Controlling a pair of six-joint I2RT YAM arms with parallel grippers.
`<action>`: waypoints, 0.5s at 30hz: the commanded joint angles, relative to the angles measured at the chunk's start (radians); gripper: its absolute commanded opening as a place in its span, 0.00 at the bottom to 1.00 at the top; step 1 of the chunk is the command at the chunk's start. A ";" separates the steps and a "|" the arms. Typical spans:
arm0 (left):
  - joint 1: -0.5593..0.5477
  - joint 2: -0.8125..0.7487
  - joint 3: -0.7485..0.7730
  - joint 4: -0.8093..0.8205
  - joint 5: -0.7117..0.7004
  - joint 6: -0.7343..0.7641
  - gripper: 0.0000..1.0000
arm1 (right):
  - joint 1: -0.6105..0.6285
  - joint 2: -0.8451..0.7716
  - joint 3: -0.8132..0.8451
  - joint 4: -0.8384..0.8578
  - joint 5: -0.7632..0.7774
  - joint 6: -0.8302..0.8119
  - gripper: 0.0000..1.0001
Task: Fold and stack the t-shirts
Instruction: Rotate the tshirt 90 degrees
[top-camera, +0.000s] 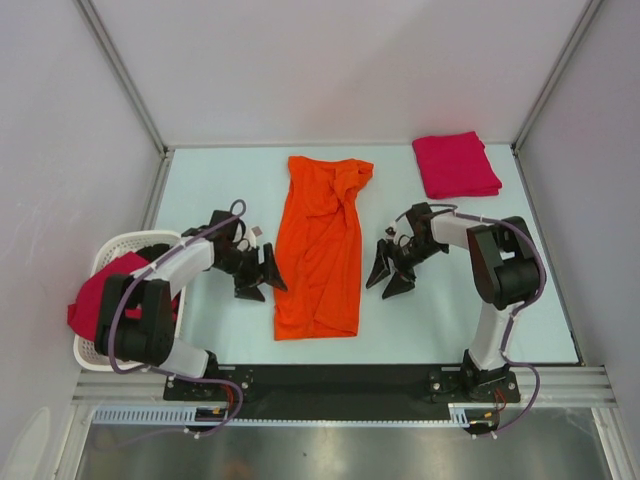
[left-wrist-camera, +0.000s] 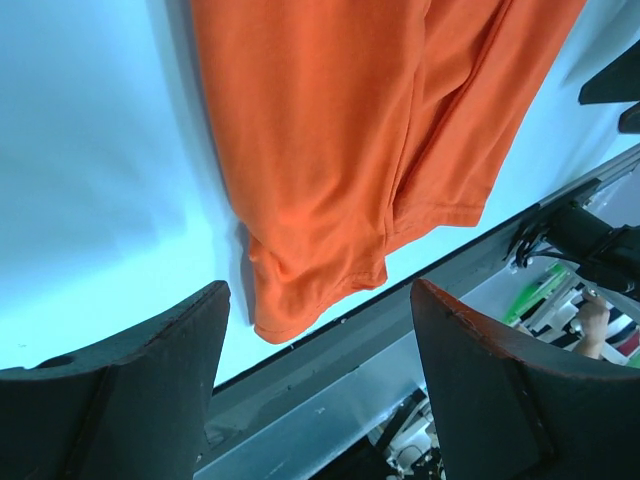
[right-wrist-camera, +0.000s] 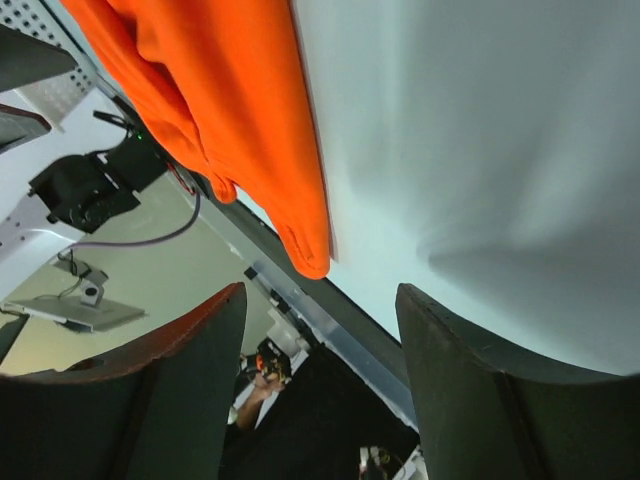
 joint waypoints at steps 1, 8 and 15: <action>-0.006 -0.058 -0.049 -0.018 -0.020 0.040 0.79 | 0.046 0.043 -0.019 -0.058 -0.055 -0.058 0.66; -0.022 -0.107 -0.069 -0.052 -0.033 0.040 0.80 | 0.121 0.150 0.018 -0.078 -0.064 -0.065 0.68; -0.028 -0.130 -0.049 -0.044 -0.015 0.009 0.80 | 0.202 0.187 0.065 -0.023 -0.030 -0.004 0.64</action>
